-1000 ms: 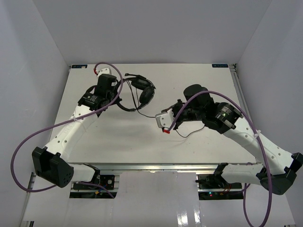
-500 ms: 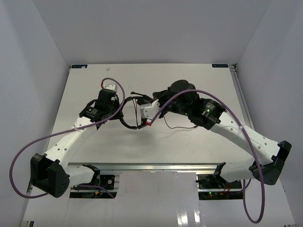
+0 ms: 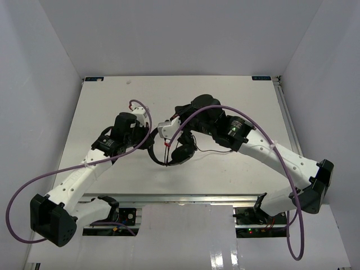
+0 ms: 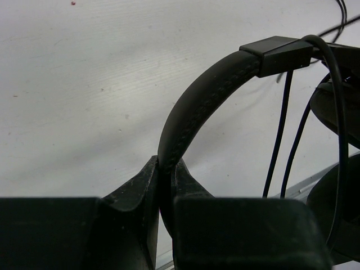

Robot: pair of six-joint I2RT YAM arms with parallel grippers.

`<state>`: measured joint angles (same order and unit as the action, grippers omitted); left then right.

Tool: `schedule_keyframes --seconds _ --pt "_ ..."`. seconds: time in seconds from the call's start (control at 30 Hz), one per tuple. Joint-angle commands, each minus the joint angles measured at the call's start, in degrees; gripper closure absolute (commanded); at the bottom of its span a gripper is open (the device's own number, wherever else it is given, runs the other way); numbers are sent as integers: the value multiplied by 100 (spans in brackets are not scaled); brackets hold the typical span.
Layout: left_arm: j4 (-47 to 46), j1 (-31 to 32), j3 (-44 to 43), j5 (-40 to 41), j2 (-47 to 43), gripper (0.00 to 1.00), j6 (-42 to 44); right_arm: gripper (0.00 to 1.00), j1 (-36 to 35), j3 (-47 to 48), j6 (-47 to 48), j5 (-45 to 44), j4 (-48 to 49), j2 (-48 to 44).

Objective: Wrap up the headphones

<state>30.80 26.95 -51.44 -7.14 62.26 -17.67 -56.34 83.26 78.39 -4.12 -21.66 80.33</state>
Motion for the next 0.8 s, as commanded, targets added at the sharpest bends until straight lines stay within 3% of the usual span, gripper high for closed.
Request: schedule_keyframes --seconds 0.0,0.5,0.77 --pt "-292 167 78 -508 -347 100 305 92 -18 302 29 -30 411 87" --pt "-170 453 72 -921 -830 100 686 92 141 447 -510 370 379 338" --pt "-122 469 24 -890 -1014 100 695 92 483 717 -943 1083 21 510"
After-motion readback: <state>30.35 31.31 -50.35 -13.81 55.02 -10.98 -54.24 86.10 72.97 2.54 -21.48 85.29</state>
